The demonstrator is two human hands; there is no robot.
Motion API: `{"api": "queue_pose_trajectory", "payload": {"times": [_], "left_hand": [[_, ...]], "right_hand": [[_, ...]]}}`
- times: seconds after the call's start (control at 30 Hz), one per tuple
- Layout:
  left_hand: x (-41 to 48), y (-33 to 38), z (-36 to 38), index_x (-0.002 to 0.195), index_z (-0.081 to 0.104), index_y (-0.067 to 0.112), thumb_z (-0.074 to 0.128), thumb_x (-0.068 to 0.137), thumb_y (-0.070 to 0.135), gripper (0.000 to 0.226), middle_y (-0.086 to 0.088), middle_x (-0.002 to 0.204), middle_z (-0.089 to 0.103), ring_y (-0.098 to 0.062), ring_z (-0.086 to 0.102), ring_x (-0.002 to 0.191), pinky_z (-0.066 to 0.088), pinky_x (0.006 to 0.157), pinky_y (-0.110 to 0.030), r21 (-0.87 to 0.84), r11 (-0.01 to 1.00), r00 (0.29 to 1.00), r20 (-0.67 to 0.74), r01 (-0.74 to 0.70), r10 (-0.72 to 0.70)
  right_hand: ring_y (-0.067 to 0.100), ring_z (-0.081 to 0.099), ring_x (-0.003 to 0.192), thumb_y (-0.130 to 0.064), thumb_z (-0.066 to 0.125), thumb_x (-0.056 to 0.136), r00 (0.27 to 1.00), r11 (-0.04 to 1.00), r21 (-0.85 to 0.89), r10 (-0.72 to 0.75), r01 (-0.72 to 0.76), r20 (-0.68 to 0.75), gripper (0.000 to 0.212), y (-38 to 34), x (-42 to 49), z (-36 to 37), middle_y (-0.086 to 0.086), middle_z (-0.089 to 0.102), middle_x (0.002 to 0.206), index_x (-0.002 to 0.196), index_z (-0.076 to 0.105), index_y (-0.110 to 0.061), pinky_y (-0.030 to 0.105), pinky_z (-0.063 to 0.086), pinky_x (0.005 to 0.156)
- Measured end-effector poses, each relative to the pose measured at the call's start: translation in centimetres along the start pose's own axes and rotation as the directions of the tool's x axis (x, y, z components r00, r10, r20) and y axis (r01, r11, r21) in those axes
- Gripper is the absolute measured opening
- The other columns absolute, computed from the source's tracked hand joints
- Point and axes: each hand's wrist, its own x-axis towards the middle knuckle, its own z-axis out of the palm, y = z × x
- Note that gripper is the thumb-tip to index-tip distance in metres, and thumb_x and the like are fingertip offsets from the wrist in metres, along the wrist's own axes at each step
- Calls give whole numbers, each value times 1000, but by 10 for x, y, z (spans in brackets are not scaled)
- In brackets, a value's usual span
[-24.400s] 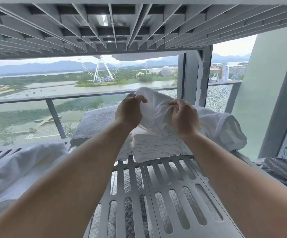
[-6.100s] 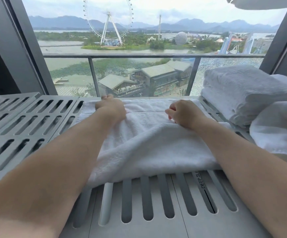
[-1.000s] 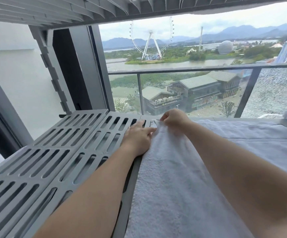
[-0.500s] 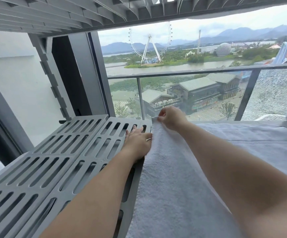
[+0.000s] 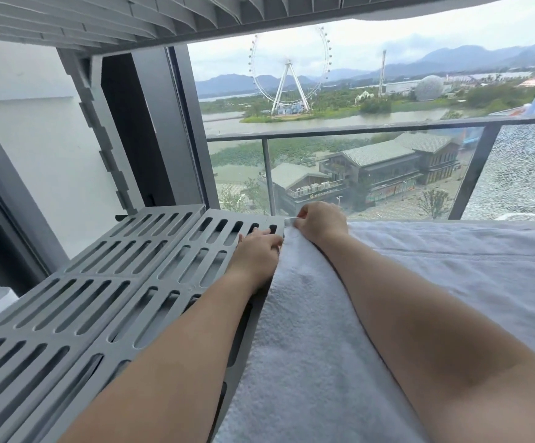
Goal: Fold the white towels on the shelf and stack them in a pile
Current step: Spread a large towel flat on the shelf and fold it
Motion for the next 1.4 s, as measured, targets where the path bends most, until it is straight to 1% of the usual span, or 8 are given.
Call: {"api": "queue_pose_trajectory", "payload": {"times": [0.13, 0.27, 0.53, 0.7, 0.93, 1.1, 1.23, 1.4], "left_hand": [[-10, 3, -10, 132, 63, 30, 43, 101, 27, 37, 6, 117, 69, -9, 60, 89, 50, 84, -32, -362, 932, 980, -179, 13, -84], [-14, 9, -9, 136, 61, 33, 46, 100, 36, 39, 0, 137, 61, -17, 50, 131, 40, 108, -34, 82, 987, 990, 28, -139, 137], [3, 60, -21, 127, 62, 15, 47, 98, 23, 33, -8, 131, 54, -30, 51, 119, 48, 94, -46, 603, 797, 995, 92, -35, -26], [7, 97, 17, 145, 47, 19, 39, 103, 31, 45, -8, 152, 42, -28, 39, 139, 37, 112, -49, 340, 917, 959, 254, -209, 124], [7, 81, 38, 161, 15, 23, 21, 104, 48, 63, -7, 169, 2, -25, -1, 156, 1, 125, -47, 370, 913, 950, 308, -169, 51], [3, 79, 37, 162, 11, 25, 24, 104, 50, 64, -8, 169, -1, -24, -7, 155, -1, 125, -45, 283, 952, 965, 258, -117, 41], [1, 77, 34, 161, 13, 24, 28, 105, 50, 64, -10, 169, 2, -24, -4, 155, 0, 125, -42, 164, 983, 981, 189, -85, 54], [5, 78, 35, 161, 11, 26, 35, 100, 60, 74, -11, 168, -7, -29, -11, 154, -4, 123, -44, 283, 957, 965, 263, -66, -12]], "right_hand": [[24, 53, 113, -48, 63, 89, 1000, 1000, -5, -13, 13, -29, 25, 1, 0, 2, 1, 70, 109, 101, 72, -27, 39, 43, 96], [23, 54, 110, -49, 69, 85, 1000, 999, 45, 1, 0, -22, 32, 3, -3, -4, -1, 65, 107, 104, 62, -24, 37, 45, 92], [23, 62, 99, -25, 59, 92, 997, 998, 21, -55, 57, -61, 16, 46, -27, -55, 1, 68, 100, 106, 65, -18, 34, 49, 83], [21, 63, 103, -15, 55, 91, 996, 993, -116, -26, 36, 85, 23, 69, -36, -83, 3, 71, 111, 105, 73, -22, 26, 46, 85], [27, 55, 120, -14, 52, 91, 991, 962, -271, 72, -39, 113, 36, 103, -50, -100, 5, 63, 126, 125, 62, -21, 36, 44, 102], [27, 59, 92, -21, 61, 86, 999, 967, -253, 9, 0, 36, 10, 115, -49, -107, 0, 59, 85, 77, 64, -22, 29, 40, 73], [24, 56, 87, -22, 61, 89, 999, 994, -107, -23, 18, -46, 15, 117, -28, -123, 5, 64, 90, 84, 67, -10, 30, 39, 72], [28, 64, 89, -28, 64, 90, 988, 970, -242, 64, -28, 143, 21, 124, -6, -122, 11, 72, 93, 90, 75, -10, 29, 46, 70]]}}
